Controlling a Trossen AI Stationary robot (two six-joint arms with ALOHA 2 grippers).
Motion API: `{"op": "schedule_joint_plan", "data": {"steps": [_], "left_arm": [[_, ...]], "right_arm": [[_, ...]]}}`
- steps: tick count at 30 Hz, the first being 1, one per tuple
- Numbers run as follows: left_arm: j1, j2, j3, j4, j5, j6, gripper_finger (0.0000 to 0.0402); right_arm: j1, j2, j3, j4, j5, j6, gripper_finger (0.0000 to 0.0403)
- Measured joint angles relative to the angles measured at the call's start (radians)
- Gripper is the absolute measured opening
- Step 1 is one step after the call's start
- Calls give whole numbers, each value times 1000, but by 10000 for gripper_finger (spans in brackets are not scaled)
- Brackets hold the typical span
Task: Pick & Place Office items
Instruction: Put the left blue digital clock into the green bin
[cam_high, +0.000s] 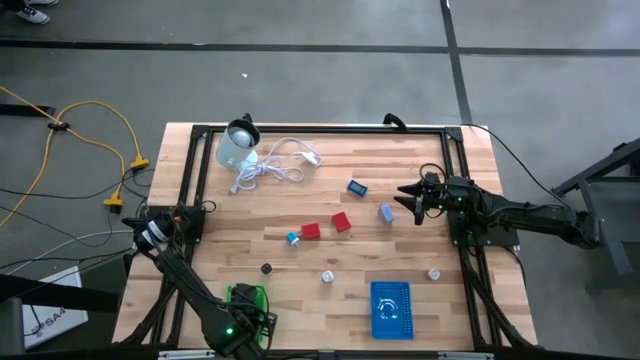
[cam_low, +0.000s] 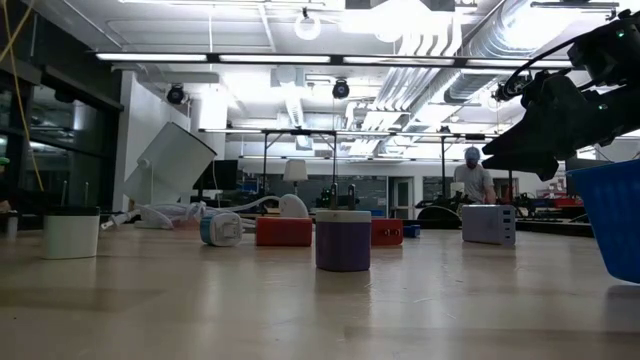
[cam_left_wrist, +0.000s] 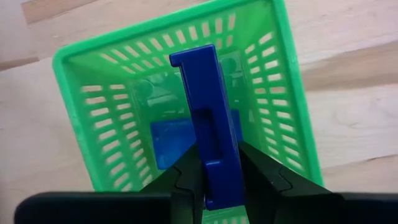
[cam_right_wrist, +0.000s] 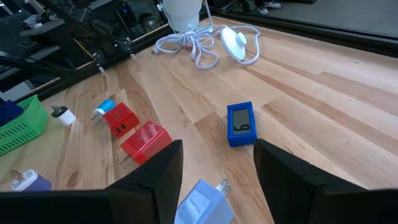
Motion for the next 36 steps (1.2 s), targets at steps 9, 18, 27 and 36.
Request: {"op": "schedule_joint_plan", "data": {"steps": [9,18,27,36], "left_arm": [[0,1,-13,5,0,18,72],[-2,35,-14,24,-1,15,72],[-5,47,-14,51,4,11,73],[-27,47,-14,51,-18,-6,120]], "right_arm": [[0,0,0,0,0,0,184],[0,0,0,0,0,0,184],[0,0,0,0,0,0,184],[0,0,0,0,0,0,184]]}}
